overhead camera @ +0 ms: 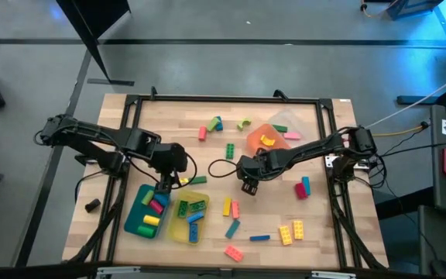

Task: Sort blocks by size
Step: Put the brown arch block into the orange bin

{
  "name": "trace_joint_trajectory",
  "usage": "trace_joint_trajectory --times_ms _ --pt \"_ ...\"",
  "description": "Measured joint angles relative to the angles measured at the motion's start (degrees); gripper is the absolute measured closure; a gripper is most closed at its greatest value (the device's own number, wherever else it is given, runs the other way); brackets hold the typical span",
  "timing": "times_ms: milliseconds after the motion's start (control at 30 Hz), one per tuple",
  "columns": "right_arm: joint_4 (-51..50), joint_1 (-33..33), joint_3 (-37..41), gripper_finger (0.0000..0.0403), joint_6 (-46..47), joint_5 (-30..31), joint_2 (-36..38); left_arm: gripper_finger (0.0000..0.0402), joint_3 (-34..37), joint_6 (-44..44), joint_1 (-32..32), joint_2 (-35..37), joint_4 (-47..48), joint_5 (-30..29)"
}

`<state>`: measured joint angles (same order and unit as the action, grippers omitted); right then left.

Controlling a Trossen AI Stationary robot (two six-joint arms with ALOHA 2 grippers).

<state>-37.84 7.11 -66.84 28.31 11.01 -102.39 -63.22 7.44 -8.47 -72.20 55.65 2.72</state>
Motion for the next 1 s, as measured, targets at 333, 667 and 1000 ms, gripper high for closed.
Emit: trace_joint_trajectory --times_ms 333,667,1000 --pt "5.88 0.0 1.8 0.0182 -0.24 3.55 -3.99 0.0208 0.0 0.0 0.0 0.0 -1.85 0.0" --pt "9.01 0.0 1.72 0.0182 -3.03 2.06 -6.41 0.0208 0.0 0.1 0.0 0.0 -2.34 -0.02" --pt "10.06 -0.05 1.72 0.0241 -3.08 -0.55 -6.52 0.0208 0.0 0.22 0.0 0.0 -2.34 -0.02"
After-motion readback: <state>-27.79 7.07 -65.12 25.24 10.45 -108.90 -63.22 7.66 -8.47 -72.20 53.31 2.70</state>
